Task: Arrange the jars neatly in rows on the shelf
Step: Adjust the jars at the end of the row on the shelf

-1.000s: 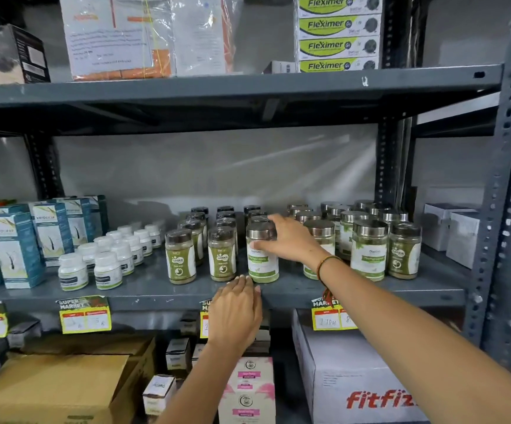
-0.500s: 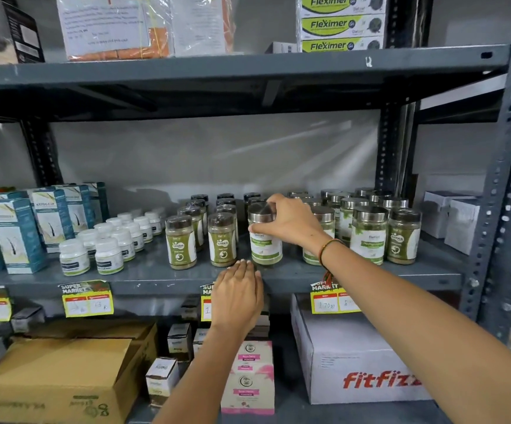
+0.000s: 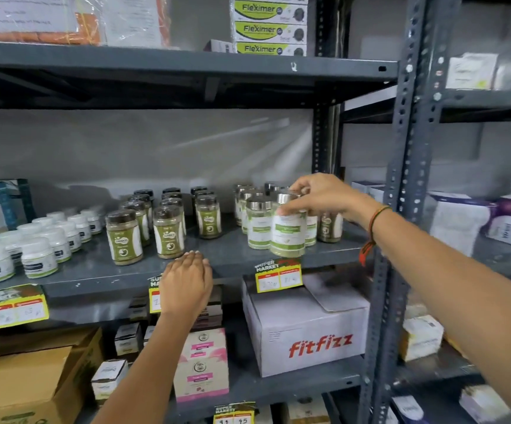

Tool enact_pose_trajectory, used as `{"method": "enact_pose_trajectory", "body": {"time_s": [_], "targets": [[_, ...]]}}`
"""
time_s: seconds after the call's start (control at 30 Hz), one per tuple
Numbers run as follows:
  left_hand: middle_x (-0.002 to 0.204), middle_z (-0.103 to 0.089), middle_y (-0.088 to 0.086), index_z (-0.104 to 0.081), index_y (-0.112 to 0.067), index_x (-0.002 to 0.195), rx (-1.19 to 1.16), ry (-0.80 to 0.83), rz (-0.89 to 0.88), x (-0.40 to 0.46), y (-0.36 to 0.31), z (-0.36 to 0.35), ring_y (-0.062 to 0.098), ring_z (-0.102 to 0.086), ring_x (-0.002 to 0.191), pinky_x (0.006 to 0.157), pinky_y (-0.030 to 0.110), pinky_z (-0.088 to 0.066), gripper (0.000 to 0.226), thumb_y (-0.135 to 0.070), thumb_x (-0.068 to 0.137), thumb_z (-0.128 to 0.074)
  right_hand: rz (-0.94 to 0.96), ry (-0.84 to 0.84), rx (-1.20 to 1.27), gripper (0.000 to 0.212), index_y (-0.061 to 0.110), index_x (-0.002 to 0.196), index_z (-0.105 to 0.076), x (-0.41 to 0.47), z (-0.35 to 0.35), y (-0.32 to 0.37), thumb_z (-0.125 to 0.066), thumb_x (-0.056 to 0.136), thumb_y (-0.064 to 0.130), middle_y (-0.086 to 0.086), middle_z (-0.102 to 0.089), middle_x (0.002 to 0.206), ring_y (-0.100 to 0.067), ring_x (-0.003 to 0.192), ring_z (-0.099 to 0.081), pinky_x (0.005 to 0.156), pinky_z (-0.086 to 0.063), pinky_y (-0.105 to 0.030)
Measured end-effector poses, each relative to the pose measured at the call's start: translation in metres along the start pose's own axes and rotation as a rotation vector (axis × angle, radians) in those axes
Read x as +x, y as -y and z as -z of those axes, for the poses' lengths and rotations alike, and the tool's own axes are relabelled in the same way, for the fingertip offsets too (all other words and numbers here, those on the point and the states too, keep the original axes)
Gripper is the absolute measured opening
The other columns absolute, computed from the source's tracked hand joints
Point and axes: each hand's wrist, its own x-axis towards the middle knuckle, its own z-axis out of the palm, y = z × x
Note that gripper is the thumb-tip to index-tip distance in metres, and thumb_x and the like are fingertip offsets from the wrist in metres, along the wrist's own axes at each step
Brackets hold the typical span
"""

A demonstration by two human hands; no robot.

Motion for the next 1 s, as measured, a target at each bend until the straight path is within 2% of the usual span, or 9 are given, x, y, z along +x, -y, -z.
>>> {"method": "enact_pose_trajectory", "body": {"time_s": [0.1, 0.13, 0.23, 0.33, 0.47, 0.6, 0.83, 0.9, 1.0], "targets": [[0.118, -0.068, 0.016, -0.066, -0.002, 0.114, -0.003, 0.003, 0.000, 0.001, 0.001, -0.001, 0.028, -0.061, 0.115, 0.101, 0.041, -0.046, 0.049, -0.030, 0.094, -0.031, -0.089, -0.071, -0.155, 0.069, 0.012, 0.093, -0.072, -0.003, 0.037, -0.026, -0.087, 0.049, 0.061, 0.010, -0.069, 0.082, -0.007, 0.069, -0.069, 0.055, -0.062, -0.028], [0.117, -0.068, 0.016, -0.066, -0.001, 0.114, -0.005, -0.002, 0.003, 0.001, 0.001, -0.001, 0.028, -0.061, 0.114, 0.100, 0.042, -0.046, 0.050, -0.030, 0.094, -0.030, -0.120, -0.077, -0.207, 0.067, 0.008, 0.086, -0.071, -0.004, 0.047, -0.035, -0.086, 0.049, 0.062, 0.008, -0.068, 0.074, -0.007, 0.060, -0.066, 0.050, -0.060, -0.026], [0.115, -0.069, 0.017, -0.067, -0.001, 0.112, -0.011, -0.019, 0.012, 0.000, 0.001, -0.004, 0.029, -0.062, 0.112, 0.100, 0.043, -0.046, 0.049, -0.030, 0.093, -0.031, -0.189, -0.088, -0.367, 0.055, 0.017, 0.056, -0.054, -0.004, 0.069, -0.055, -0.082, 0.051, 0.065, -0.002, -0.058, 0.055, -0.016, 0.051, -0.056, 0.046, -0.049, -0.024], [0.113, -0.070, 0.017, -0.068, -0.001, 0.110, -0.017, -0.043, 0.024, 0.000, -0.001, -0.006, 0.030, -0.063, 0.110, 0.099, 0.043, -0.046, 0.047, -0.029, 0.093, -0.034, -0.247, -0.098, -0.437, 0.061, 0.018, 0.045, -0.038, -0.002, 0.080, -0.070, -0.084, 0.054, 0.057, -0.001, -0.043, 0.045, -0.018, 0.047, -0.050, 0.048, -0.047, -0.029], [0.113, -0.070, 0.015, -0.068, -0.003, 0.110, -0.019, -0.066, 0.053, -0.001, -0.002, -0.007, 0.029, -0.063, 0.110, 0.099, 0.043, -0.046, 0.046, -0.030, 0.093, -0.035, -0.319, -0.107, -0.491, 0.052, 0.016, 0.046, -0.050, 0.006, 0.079, -0.080, -0.088, 0.054, 0.050, 0.003, -0.053, 0.040, -0.012, 0.040, -0.058, 0.038, -0.041, -0.018], [0.111, -0.071, 0.015, -0.069, -0.003, 0.110, -0.012, -0.087, 0.063, -0.001, -0.002, -0.010, 0.029, -0.064, 0.108, 0.098, 0.044, -0.045, 0.046, -0.029, 0.092, -0.036, -0.384, -0.064, -0.512, 0.050, 0.013, 0.051, -0.053, 0.018, 0.072, -0.088, -0.090, 0.054, 0.046, -0.002, -0.060, 0.049, -0.016, 0.042, -0.068, 0.043, -0.051, -0.023], [0.109, -0.072, 0.014, -0.070, -0.003, 0.108, -0.003, -0.104, 0.087, -0.001, -0.004, -0.012, 0.030, -0.065, 0.106, 0.096, 0.044, -0.046, 0.046, -0.030, 0.091, -0.036, -0.415, -0.007, -0.581, 0.049, 0.015, 0.056, -0.052, 0.031, 0.070, -0.088, -0.088, 0.056, 0.048, -0.001, -0.060, 0.052, -0.015, 0.039, -0.067, 0.041, -0.047, -0.022], [0.110, -0.072, 0.014, -0.069, -0.003, 0.108, -0.002, -0.099, 0.085, -0.001, -0.003, -0.013, 0.029, -0.064, 0.107, 0.096, 0.044, -0.046, 0.046, -0.030, 0.092, -0.035, -0.408, 0.018, -0.607, 0.047, 0.012, 0.067, -0.056, 0.033, 0.069, -0.086, -0.087, 0.060, 0.047, -0.003, -0.063, 0.063, -0.018, 0.047, -0.070, 0.044, -0.053, -0.026], [0.110, -0.072, 0.014, -0.069, -0.003, 0.108, 0.005, -0.095, 0.081, -0.001, -0.003, -0.012, 0.029, -0.064, 0.107, 0.097, 0.044, -0.046, 0.046, -0.030, 0.092, -0.035, -0.394, 0.061, -0.634, 0.048, 0.008, 0.090, -0.058, 0.032, 0.066, -0.082, -0.084, 0.070, 0.043, -0.006, -0.061, 0.083, -0.024, 0.068, -0.073, 0.063, -0.062, -0.035]]}}
